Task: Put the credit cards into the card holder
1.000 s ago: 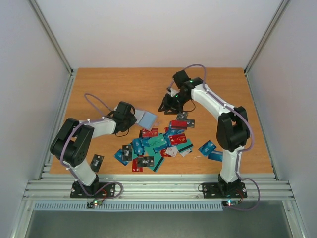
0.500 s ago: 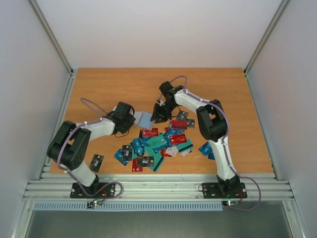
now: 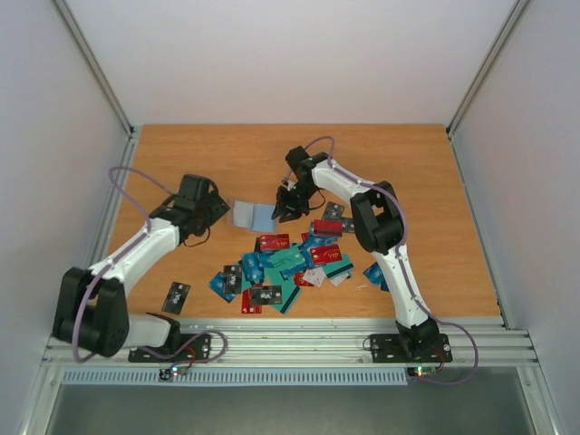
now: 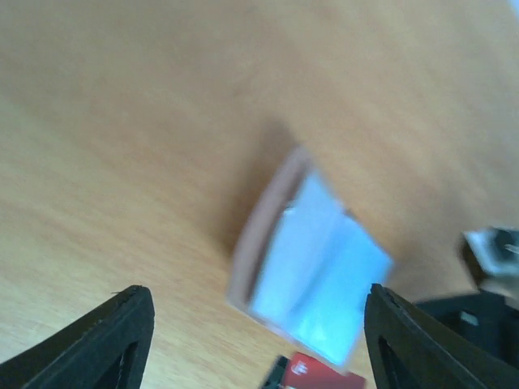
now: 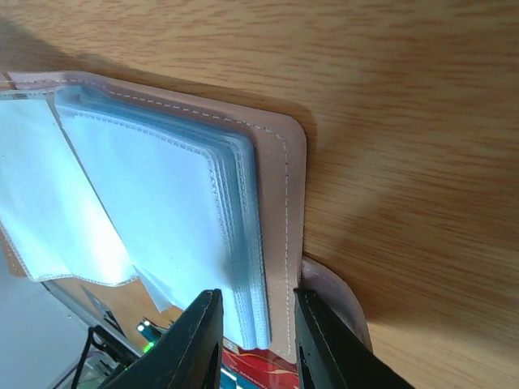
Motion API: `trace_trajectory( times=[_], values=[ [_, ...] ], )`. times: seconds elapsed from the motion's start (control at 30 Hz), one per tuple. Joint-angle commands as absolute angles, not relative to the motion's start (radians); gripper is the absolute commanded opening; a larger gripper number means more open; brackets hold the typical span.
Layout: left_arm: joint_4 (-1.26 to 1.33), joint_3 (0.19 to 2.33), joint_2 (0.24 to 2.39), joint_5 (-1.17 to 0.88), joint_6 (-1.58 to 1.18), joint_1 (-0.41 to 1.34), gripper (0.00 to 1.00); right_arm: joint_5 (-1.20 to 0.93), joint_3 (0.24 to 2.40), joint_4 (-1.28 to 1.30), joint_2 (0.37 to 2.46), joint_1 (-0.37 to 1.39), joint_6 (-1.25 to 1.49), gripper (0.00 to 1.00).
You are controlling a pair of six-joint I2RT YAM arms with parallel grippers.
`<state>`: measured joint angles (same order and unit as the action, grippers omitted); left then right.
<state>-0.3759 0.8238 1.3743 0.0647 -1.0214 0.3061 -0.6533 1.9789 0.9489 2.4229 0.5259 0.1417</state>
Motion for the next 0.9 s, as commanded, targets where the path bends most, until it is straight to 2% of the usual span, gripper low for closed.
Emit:
trace_trajectory(
  times=[0.0,0.1,0.23,0.57,0.87],
  values=[
    [-0.459,0.939,1.258,-0.109,-0.623,0.300,0.72,-0.597,2.036,1.025,2.469,0.532,0.093,0.27],
    [-0.408,0.936,1.270,-0.319,-0.474,0.305,0.71,-0.571,2.093,1.070,2.489,0.531,0.061,0.27],
    [-0.402,0.939,1.359,-0.425,-0.439,0.304,0.66,-0.533,2.224,1.136,2.545,0.530,0.021,0.27],
    [-0.471,1.036,1.510,-0.434,-0.417,0.304,0.65,-0.532,2.515,1.218,2.711,0.526,-0.020,0.27],
    [-0.512,1.085,1.546,-0.368,-0.420,0.304,0.62,-0.596,2.526,1.223,2.617,0.516,-0.086,0.32]
  ],
)
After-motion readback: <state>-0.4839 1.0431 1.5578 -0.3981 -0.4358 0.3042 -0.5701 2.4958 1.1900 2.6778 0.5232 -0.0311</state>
